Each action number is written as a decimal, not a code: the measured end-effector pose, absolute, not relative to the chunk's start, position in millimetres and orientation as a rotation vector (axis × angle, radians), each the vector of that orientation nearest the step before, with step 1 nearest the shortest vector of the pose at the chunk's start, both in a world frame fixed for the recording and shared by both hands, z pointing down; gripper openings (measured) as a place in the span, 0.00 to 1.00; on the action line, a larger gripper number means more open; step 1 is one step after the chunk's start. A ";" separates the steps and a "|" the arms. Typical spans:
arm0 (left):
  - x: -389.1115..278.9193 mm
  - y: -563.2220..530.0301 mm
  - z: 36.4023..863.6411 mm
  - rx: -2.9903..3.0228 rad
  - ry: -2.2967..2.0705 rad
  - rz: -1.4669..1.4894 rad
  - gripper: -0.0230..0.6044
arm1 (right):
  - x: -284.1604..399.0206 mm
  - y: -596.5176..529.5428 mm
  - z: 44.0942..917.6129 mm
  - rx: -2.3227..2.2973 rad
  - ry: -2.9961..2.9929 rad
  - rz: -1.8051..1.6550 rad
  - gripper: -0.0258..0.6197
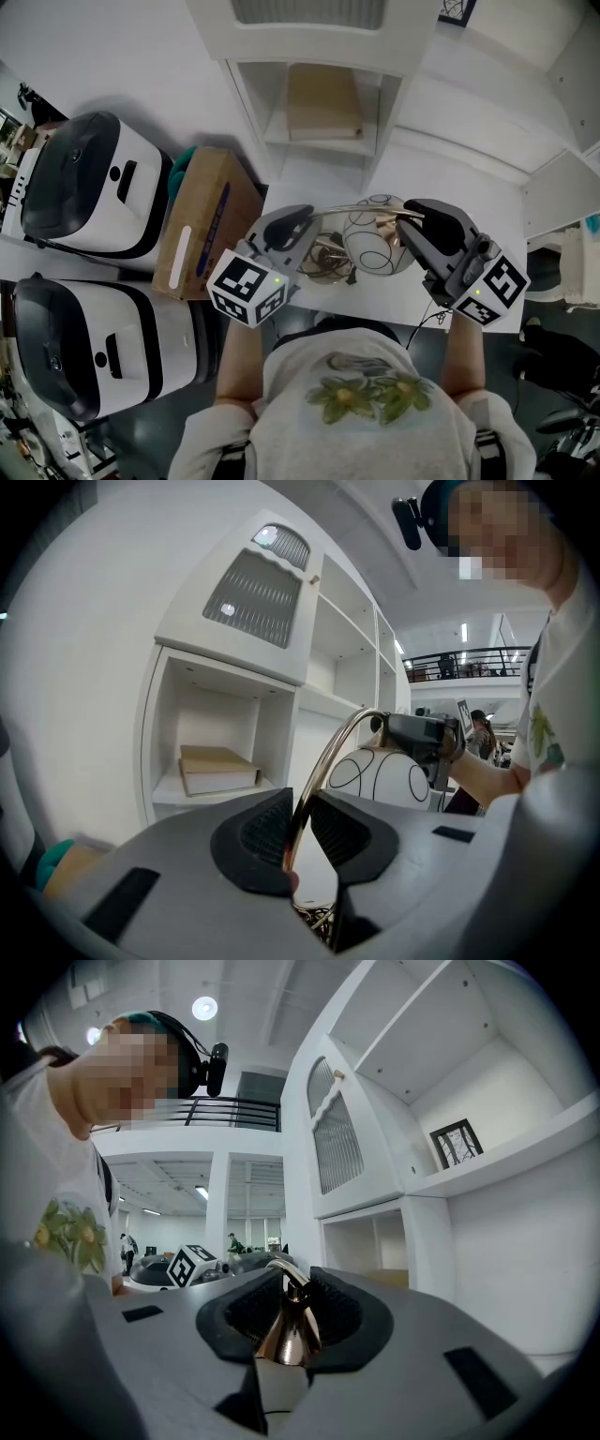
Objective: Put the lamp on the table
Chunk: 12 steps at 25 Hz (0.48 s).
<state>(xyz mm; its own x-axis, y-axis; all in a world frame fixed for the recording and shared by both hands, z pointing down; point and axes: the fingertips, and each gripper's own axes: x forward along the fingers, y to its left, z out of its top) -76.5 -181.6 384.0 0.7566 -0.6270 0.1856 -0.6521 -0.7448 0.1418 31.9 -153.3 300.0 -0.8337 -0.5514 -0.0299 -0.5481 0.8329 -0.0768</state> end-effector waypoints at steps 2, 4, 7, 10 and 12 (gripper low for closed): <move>-78.5 -185.3 386.9 2.748 -1.016 0.186 0.15 | 29.5 -157.5 302.3 -0.886 2.965 -0.101 0.20; -80.1 -186.9 389.1 2.743 -1.015 0.191 0.15 | 27.7 -159.6 304.0 -0.886 2.970 -0.104 0.20; -81.7 -189.2 392.7 2.741 -1.015 0.198 0.15 | 26.0 -162.1 307.5 -0.887 2.972 -0.109 0.20; -82.4 -192.7 396.1 2.737 -1.013 0.198 0.15 | 25.5 -165.7 311.3 -0.887 2.974 -0.116 0.20; -82.7 -194.5 398.3 2.734 -1.012 0.202 0.15 | 25.1 -168.0 313.4 -0.887 2.976 -0.120 0.20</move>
<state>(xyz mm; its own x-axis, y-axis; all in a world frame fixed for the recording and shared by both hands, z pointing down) -82.7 -194.5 398.3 0.7536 -0.6253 0.2027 -0.6553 -0.7391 0.1560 25.1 -168.0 313.4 -0.8364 -0.5480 -0.0104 -0.5453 0.8340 -0.0839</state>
